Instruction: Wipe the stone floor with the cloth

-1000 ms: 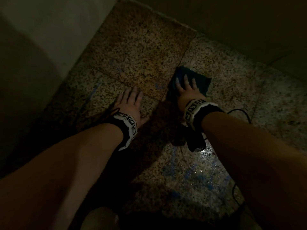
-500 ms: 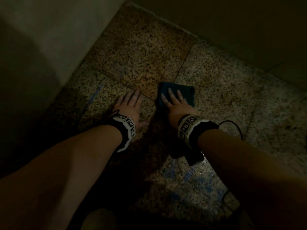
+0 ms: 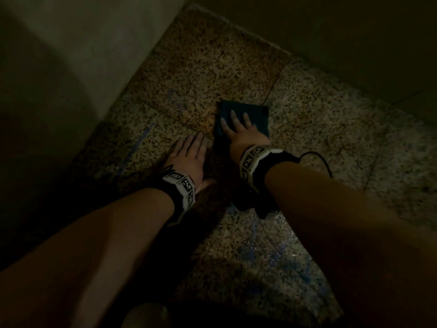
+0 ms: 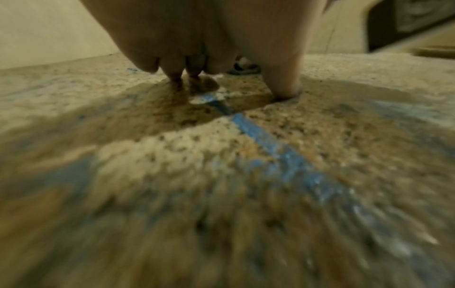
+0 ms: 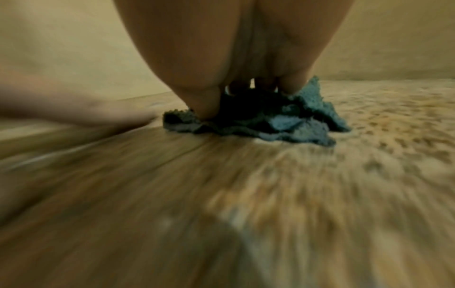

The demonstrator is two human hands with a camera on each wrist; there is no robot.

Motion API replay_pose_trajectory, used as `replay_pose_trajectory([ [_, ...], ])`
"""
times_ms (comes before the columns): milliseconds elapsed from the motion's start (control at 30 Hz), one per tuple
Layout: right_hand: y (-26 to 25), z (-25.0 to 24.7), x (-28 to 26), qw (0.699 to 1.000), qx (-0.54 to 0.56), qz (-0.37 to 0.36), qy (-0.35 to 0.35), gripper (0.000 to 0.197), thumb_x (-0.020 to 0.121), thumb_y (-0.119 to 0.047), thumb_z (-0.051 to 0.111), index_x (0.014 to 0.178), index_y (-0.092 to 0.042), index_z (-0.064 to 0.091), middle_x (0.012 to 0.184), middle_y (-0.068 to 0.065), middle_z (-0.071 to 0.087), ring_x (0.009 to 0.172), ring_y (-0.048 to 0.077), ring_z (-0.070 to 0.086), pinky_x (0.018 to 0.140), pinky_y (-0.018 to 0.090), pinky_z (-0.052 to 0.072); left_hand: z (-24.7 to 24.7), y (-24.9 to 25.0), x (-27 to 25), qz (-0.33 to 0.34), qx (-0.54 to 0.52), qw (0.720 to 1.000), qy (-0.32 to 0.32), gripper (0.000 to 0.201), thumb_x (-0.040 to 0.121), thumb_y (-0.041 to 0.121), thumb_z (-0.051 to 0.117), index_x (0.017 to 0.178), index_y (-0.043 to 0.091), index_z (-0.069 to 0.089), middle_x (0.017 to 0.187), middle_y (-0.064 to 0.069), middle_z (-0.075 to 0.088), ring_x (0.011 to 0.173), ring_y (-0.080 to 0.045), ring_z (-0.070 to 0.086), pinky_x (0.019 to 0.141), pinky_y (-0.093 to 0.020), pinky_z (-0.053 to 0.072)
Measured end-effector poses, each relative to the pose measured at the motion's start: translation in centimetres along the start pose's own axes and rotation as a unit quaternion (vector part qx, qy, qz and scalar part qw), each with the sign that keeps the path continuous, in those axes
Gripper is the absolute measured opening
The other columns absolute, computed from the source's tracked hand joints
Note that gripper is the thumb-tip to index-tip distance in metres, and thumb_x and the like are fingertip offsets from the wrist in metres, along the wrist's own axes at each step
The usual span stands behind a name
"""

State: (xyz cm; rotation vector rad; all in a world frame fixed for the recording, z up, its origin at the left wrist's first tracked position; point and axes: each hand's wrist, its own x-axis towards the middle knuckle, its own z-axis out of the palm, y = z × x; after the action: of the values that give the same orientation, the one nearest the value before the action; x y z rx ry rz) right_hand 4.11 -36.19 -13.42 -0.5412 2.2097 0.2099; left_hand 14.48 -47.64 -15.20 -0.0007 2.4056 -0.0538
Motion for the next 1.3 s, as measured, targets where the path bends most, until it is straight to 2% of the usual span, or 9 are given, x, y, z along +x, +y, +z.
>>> replay_pose_trajectory([
  [100,-1.2,1.4,-1.1,0.999,-0.007,-0.035,-0.016,0.086,0.096,-0.012,0.049,0.149,-0.032,-0.015,0.154,-0.004,-0.031,0.143,0.027,-0.023,0.117,0.043,-0.002,0.6,-0.5,-0.5,-0.024,-0.022,0.999,0.0,0.103,0.091,0.056,0.046,0.144,0.009,-0.028,0.154,-0.006,-0.028,0.144,-0.023,-0.019,0.116,-0.035,-0.01],
  [167,-1.2,1.8,-1.3,0.997,0.036,-0.059,-0.023,0.078,0.098,-0.012,0.045,0.151,-0.033,-0.008,0.155,-0.005,-0.026,0.144,0.027,-0.02,0.118,0.044,0.001,0.8,-0.9,-0.8,-0.042,-0.041,0.998,-0.004,0.1,0.092,0.054,0.045,0.144,0.011,-0.029,0.154,-0.004,-0.03,0.144,-0.023,-0.02,0.116,-0.036,-0.01],
  [233,0.1,1.7,-1.6,0.99,0.116,-0.078,0.021,0.063,0.102,-0.016,0.039,0.152,-0.031,0.005,0.159,-0.003,-0.014,0.146,0.026,-0.011,0.118,0.041,0.006,0.5,-1.2,-1.1,-0.039,-0.062,0.997,0.014,0.094,0.093,0.057,0.039,0.146,0.014,-0.025,0.154,-0.003,-0.028,0.144,-0.023,-0.019,0.116,-0.036,-0.008],
  [367,5.5,1.7,-2.5,0.967,0.199,0.036,0.157,0.058,0.102,-0.026,0.037,0.153,-0.022,0.01,0.16,0.006,-0.002,0.147,0.03,-0.006,0.118,0.041,0.009,-1.7,-0.2,-0.9,0.033,-0.077,0.993,0.086,0.075,0.099,0.044,0.034,0.15,0.018,-0.015,0.157,-0.002,-0.022,0.145,-0.021,-0.015,0.116,-0.033,-0.007],
  [467,9.3,3.4,-2.8,0.969,0.188,0.128,0.092,0.068,0.1,-0.043,0.035,0.153,-0.026,-0.005,0.159,0.002,-0.016,0.145,0.031,-0.014,0.119,0.049,0.004,-3.3,2.2,0.5,0.063,-0.067,0.992,0.087,0.074,0.1,0.042,0.035,0.15,0.02,-0.014,0.157,-0.001,-0.021,0.145,-0.021,-0.014,0.116,-0.033,-0.006],
  [567,10.7,5.2,-2.6,0.978,0.162,0.117,0.064,0.068,0.1,-0.051,0.027,0.151,-0.03,-0.014,0.156,-0.002,-0.027,0.144,0.028,-0.019,0.119,0.048,-0.001,-3.7,4.5,2.2,0.047,-0.077,0.994,0.061,0.078,0.098,0.05,0.035,0.15,0.021,-0.015,0.156,-0.004,-0.023,0.145,-0.024,-0.014,0.117,-0.036,-0.003],
  [733,10.7,5.1,-2.6,0.981,0.14,0.119,0.06,0.068,0.1,-0.052,0.026,0.15,-0.031,-0.014,0.155,-0.002,-0.028,0.144,0.028,-0.02,0.119,0.047,0.0,-3.5,6.0,4.3,0.006,-0.067,0.996,0.058,0.075,0.096,0.058,0.027,0.15,0.027,-0.014,0.156,-0.006,-0.024,0.145,-0.028,-0.015,0.117,-0.041,-0.004],
  [1000,11.0,5.6,-2.4,0.982,0.141,0.113,0.055,0.065,0.1,-0.052,0.021,0.148,-0.033,-0.019,0.153,-0.003,-0.032,0.142,0.027,-0.025,0.119,0.047,-0.002,-7.0,4.6,8.2,0.026,-0.049,0.996,0.065,0.061,0.103,0.037,0.027,0.151,0.03,-0.009,0.157,-0.003,-0.02,0.145,-0.027,-0.013,0.117,-0.038,-0.004],
  [1300,10.3,4.6,-3.1,0.979,0.152,0.133,0.029,0.066,0.1,-0.052,0.024,0.149,-0.035,-0.017,0.154,-0.004,-0.031,0.143,0.026,-0.024,0.118,0.046,-0.003,-4.4,2.9,5.1,0.049,-0.025,0.997,0.047,0.06,0.103,0.034,0.025,0.15,0.029,-0.012,0.156,-0.003,-0.022,0.145,-0.025,-0.015,0.117,-0.035,-0.004],
])
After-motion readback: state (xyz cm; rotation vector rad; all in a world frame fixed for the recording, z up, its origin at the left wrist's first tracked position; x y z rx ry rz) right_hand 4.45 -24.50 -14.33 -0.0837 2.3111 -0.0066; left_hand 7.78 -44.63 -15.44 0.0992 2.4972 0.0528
